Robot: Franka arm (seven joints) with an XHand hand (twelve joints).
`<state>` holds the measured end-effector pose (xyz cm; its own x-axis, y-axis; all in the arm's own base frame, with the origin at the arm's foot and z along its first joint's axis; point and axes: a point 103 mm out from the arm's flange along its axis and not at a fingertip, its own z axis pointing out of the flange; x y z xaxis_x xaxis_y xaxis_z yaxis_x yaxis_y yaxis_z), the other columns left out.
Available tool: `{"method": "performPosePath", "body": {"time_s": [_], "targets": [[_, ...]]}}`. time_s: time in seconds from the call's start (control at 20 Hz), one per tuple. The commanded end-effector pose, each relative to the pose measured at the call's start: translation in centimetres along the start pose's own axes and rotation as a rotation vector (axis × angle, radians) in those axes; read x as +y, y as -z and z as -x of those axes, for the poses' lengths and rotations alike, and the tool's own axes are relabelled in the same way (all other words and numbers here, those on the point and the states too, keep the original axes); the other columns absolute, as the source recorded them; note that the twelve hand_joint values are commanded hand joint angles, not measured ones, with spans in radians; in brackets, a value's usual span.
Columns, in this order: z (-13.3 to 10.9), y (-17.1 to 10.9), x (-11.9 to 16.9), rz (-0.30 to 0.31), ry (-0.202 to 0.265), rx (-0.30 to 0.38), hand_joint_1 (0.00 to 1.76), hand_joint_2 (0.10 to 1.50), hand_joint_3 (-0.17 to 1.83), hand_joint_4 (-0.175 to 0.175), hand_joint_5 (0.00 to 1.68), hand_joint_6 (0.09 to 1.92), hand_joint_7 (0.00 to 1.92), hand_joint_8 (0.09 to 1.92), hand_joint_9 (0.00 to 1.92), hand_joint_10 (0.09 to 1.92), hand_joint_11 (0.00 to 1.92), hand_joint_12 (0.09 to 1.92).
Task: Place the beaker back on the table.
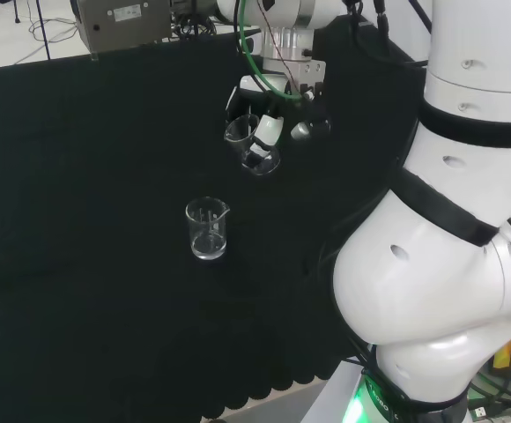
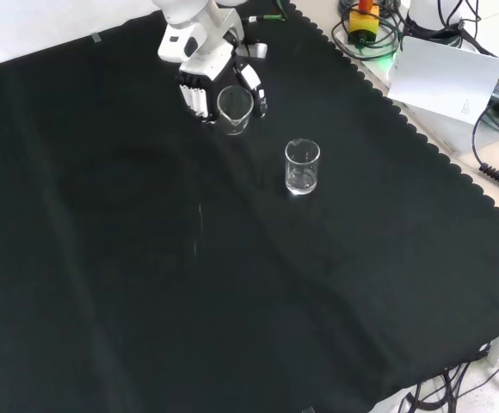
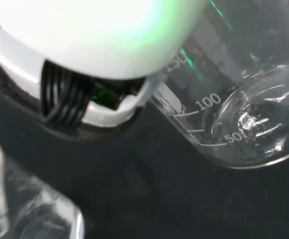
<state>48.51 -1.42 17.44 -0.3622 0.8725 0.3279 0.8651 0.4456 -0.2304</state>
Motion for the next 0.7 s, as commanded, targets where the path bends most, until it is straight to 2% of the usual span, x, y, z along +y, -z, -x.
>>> {"method": "performPosePath", "body": {"time_s": [0.05,0.3,0.5,0.7], "targets": [[2.5,-0.4,2.3,0.067,-0.006,0.035,1.46,0.39,1.03,-0.175,1.26,0.82,1.32,0.78,1.77,0.09,1.23,0.66],[3.5,-1.4,4.3,0.079,-0.006,0.088,1.45,0.39,1.02,-0.175,1.26,0.82,1.31,0.78,1.77,0.09,1.23,0.66],[4.1,-2.2,5.5,0.081,-0.011,0.162,1.45,0.39,1.02,-0.175,1.26,0.82,1.31,0.78,1.77,0.09,1.23,0.65],[4.7,-2.7,6.4,0.126,-0.013,0.205,1.45,0.40,1.02,-0.175,1.26,0.83,1.30,0.78,1.77,0.09,1.23,0.65]]}}
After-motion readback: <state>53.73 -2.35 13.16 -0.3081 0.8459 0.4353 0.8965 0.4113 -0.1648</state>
